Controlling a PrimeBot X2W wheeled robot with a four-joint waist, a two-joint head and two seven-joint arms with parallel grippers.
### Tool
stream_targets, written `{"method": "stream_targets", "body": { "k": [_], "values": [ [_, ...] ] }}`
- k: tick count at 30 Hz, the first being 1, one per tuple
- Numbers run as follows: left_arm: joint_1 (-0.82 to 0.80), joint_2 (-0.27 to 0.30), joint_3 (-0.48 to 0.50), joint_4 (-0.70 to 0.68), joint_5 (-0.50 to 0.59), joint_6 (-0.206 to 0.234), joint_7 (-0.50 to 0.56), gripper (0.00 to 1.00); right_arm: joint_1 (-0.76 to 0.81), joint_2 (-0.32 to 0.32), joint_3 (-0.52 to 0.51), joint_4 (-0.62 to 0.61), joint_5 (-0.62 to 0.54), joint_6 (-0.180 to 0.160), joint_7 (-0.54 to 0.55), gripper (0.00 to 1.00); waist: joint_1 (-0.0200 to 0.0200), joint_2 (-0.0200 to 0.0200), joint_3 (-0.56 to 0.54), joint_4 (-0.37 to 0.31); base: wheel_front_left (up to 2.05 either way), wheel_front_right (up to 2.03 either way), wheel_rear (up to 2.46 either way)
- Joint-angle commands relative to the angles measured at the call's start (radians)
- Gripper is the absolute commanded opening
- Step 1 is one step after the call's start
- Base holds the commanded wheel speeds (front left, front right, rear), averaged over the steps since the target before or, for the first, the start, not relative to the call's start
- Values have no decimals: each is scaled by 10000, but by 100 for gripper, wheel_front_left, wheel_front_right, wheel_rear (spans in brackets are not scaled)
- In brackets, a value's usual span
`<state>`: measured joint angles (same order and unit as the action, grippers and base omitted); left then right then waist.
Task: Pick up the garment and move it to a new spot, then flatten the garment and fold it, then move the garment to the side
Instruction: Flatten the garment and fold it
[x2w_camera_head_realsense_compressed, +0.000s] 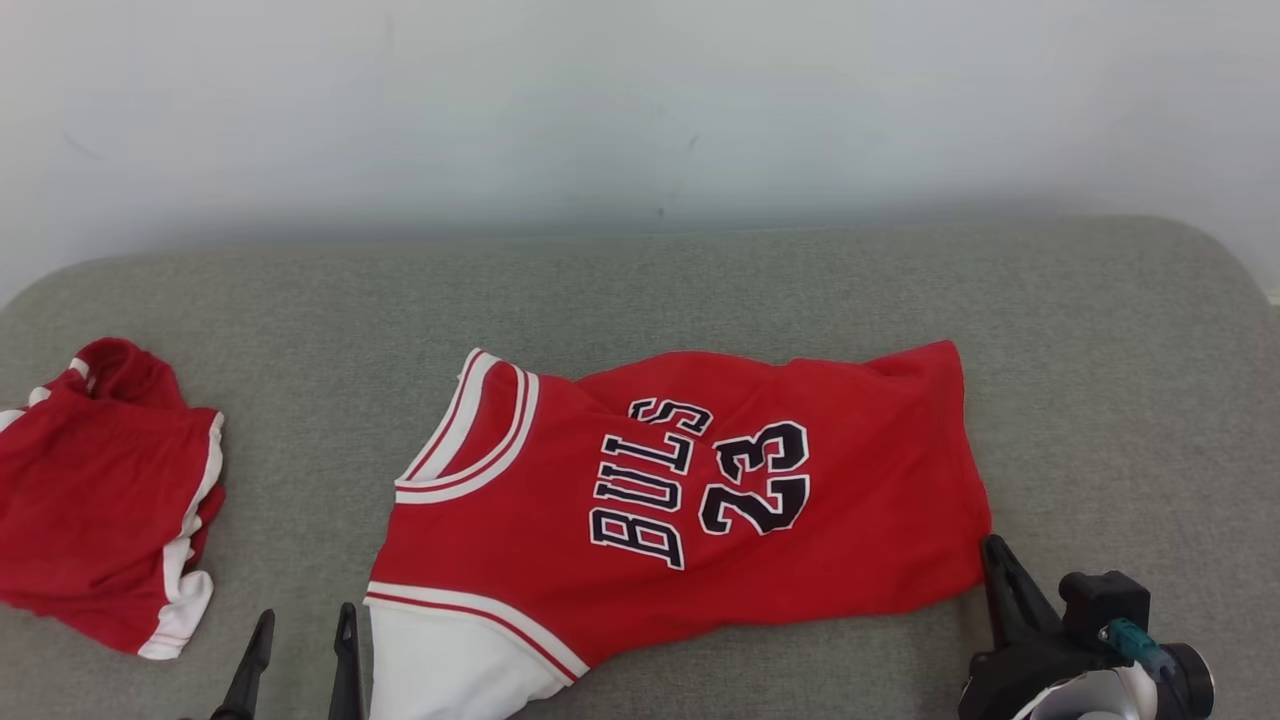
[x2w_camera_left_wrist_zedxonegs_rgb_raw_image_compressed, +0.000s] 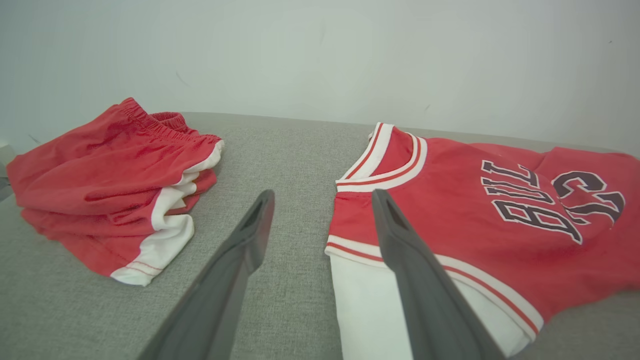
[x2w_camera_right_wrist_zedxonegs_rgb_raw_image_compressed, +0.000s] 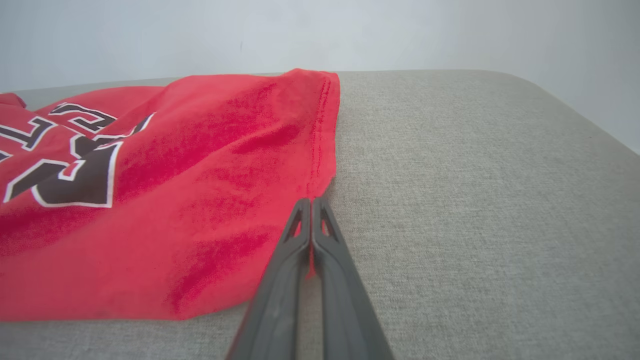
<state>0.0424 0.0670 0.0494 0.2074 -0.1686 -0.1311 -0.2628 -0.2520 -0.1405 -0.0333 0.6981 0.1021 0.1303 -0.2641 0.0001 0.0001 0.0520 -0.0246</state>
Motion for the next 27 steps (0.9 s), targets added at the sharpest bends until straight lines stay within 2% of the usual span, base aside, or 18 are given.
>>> {"method": "stream_targets", "body": {
  "k": [1, 11, 16, 21, 27],
  "values": [
    [20, -37, 33, -6, -39, 10, -29, 100, 252, 46, 84, -268, 13, 13, -2, 0, -1, -1, 10, -130, 0, 0, 0],
    [77, -114, 77, -46, -62, 10, -29, 100, 2126, 249, 436, -3075, 39, 13, -2, 0, -1, -1, 43, -512, 0, 0, 0],
    [138, -129, 74, -11, -56, 10, -29, 100, 2811, 276, 399, -4026, 267, 13, 2, 0, -1, -1, 27, -644, 0, 0, 0],
    [71, -137, 22, -3, -37, 10, -29, 100, 3686, 324, 284, -5590, 606, 13, 672, 0, -1, -1, 13, -688, 0, 0, 0],
    [-43, -137, -176, 83, -38, 11, -29, 100, 3591, 108, 517, -5599, 538, 13, 985, 0, -1, -1, 28, -554, 0, 0, 0]
  ]
}}
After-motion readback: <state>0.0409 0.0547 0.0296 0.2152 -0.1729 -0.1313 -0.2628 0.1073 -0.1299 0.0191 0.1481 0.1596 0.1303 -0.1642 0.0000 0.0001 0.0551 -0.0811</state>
